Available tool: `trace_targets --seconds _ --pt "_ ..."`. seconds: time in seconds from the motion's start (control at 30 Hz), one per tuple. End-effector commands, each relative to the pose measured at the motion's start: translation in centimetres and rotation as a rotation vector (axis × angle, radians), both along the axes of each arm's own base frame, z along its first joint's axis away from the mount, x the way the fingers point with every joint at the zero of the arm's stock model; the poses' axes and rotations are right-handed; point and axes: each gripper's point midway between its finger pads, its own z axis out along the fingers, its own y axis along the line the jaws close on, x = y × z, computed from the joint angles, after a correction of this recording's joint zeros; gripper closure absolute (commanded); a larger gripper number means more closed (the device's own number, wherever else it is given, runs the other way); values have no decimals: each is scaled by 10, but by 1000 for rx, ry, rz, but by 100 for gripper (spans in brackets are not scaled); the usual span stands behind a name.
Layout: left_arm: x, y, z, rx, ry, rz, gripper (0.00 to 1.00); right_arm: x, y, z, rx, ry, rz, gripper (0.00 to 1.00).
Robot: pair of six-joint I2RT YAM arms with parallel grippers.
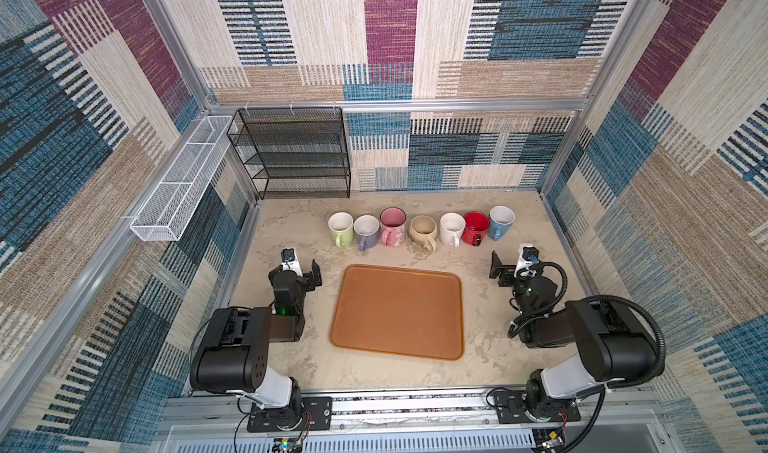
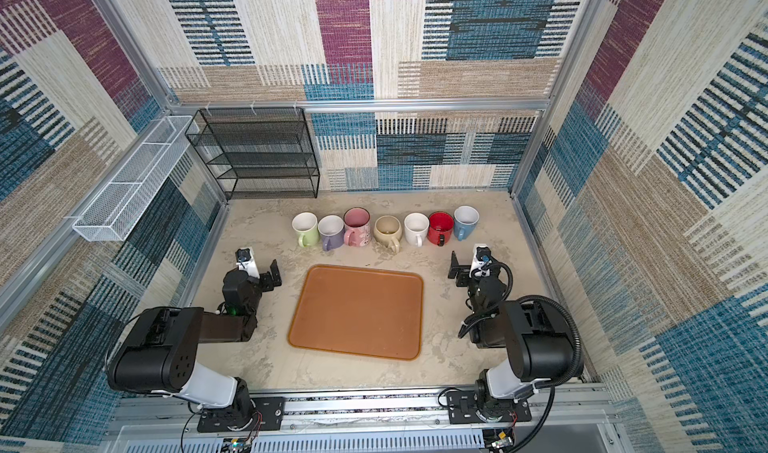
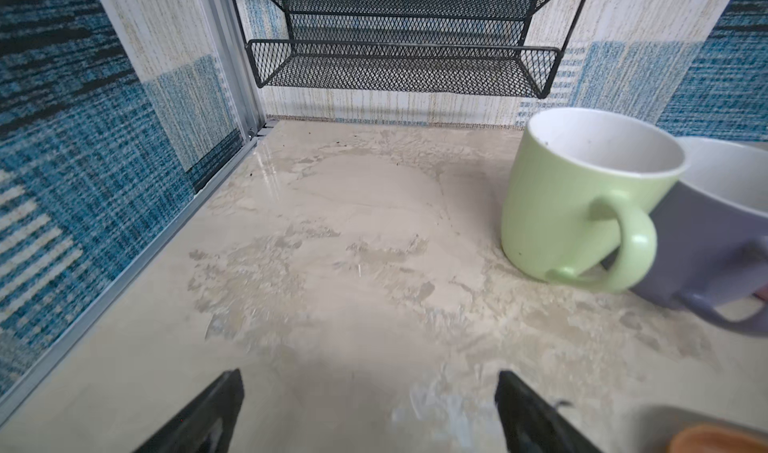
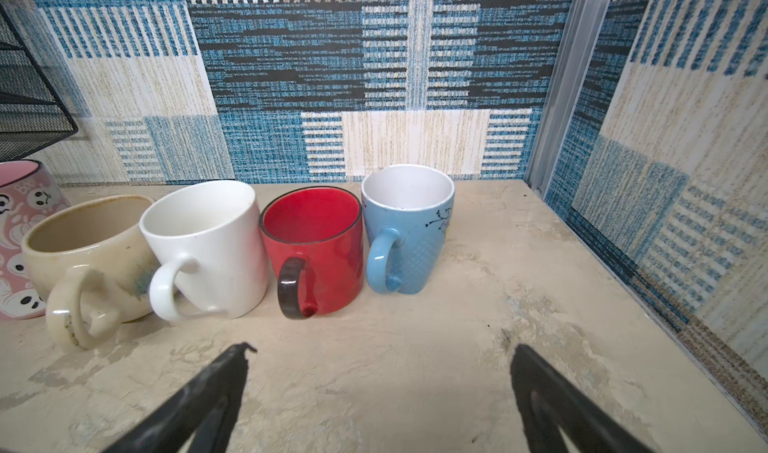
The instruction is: Turn the mug right side up
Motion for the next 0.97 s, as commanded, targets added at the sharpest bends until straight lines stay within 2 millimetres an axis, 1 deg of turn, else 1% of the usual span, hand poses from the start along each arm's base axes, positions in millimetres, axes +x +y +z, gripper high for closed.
trace_targets --seconds 0.0,0.03,0.07,0.1,0.27,0.33,0.4,0.43,0.5,0.57,0.63,0.7,0.73,0.77,0.83,0.87,0.93 --pt "3 6 -13 8 73 29 1 3 0 7 -3 -27 -1 0" --pt "4 5 -11 8 73 26 1 3 0 8 -5 -29 -1 0" --pt "2 4 -15 -3 103 23 1 3 0 8 -4 -29 0 0" --pt "4 4 -15 -1 109 25 1 3 0 9 -4 -31 -1 0" --pt "1 5 -10 7 59 26 1 2 0 8 -5 -30 0 1" --pt "-10 6 -3 3 -1 32 1 1 0 9 -5 -36 -1 0" --pt "-33 10 0 -10 -94 59 1 -1 0 10 -4 -43 1 0" --pt "-40 9 3 -20 -134 49 1 -1 0 10 -7 -43 1 0" --pt "-36 7 5 -1 -164 31 0 1 0 9 -6 -36 0 1" --pt "-34 2 1 -6 -122 1 0 3 0 7 -4 -26 1 0" --pt "-20 1 -3 -4 -48 -2 0 3 0 8 -6 -29 1 0" --pt "1 4 -13 -3 79 16 1 3 0 8 -5 -29 1 0" --pt "5 4 -14 2 114 15 1 3 0 7 -7 -27 1 0" --pt "1 1 -13 -14 96 -2 1 3 0 8 -4 -28 1 0" --pt "7 3 -15 -3 89 0 1 3 0 8 -5 -27 0 0" --pt "5 2 -17 -20 112 -6 1 3 0 8 -4 -27 0 0" --pt "4 3 -14 -12 91 -6 1 3 0 8 -6 -28 2 0"
